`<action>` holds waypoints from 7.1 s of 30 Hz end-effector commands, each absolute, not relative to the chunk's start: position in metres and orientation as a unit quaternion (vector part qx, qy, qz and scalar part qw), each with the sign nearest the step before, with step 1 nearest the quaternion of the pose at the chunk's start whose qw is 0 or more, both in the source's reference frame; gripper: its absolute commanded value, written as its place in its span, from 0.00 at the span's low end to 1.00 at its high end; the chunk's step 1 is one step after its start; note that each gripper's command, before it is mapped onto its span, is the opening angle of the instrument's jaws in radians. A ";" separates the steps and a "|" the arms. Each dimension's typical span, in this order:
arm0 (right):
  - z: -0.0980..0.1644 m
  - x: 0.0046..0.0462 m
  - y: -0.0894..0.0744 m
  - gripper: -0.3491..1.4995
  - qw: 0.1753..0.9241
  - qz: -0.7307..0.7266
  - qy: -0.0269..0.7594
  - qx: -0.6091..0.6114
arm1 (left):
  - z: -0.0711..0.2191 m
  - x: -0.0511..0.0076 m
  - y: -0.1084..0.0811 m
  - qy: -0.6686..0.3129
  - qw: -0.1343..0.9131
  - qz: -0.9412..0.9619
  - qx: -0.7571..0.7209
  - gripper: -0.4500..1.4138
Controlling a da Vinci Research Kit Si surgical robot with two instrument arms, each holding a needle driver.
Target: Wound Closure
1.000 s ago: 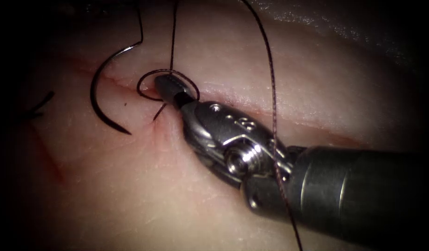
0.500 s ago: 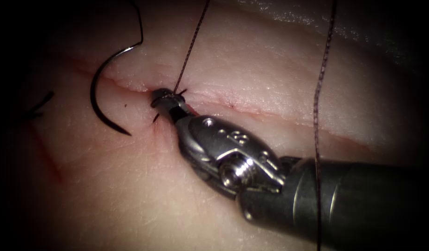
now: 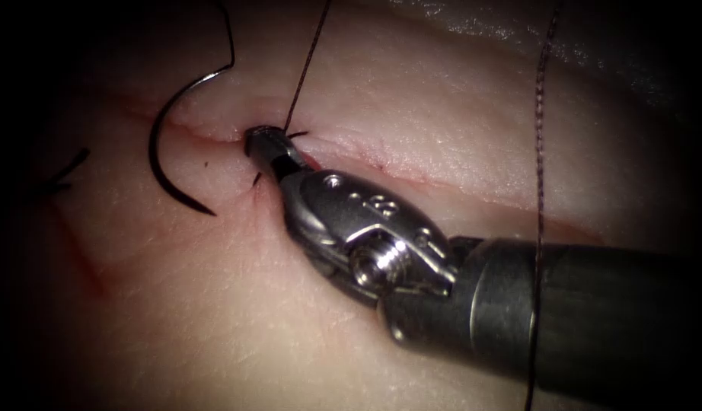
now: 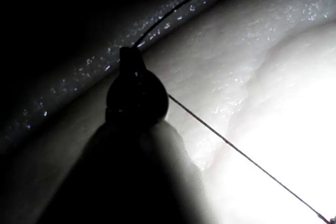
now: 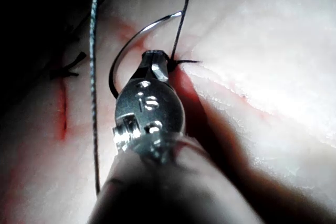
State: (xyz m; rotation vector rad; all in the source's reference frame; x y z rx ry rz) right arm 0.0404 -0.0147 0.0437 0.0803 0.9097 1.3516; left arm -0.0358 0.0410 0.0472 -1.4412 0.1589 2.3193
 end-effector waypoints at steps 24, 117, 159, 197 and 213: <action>0.044 0.0415 -0.021 0.00 0.807 0.427 0.401 -0.069 | 0.047 -0.0368 0.045 0.071 0.192 0.836 -0.508 0.00; 0.044 0.0395 -0.019 0.20 0.812 0.394 0.398 -0.165 | 0.042 -0.0247 0.010 -0.245 0.344 0.814 -0.398 0.89; 0.043 0.0400 -0.019 0.00 0.809 0.391 0.409 -0.156 | 0.060 -0.0297 0.015 -0.278 0.492 0.753 -0.336 0.55; 0.044 0.0404 -0.018 0.00 0.808 0.394 0.408 -0.159 | 0.056 -0.0307 0.019 -0.200 0.402 0.794 -0.410 0.00; 0.043 0.0411 -0.019 0.00 0.812 0.391 0.408 -0.147 | 0.057 -0.0308 0.022 -0.192 0.398 0.794 -0.416 0.00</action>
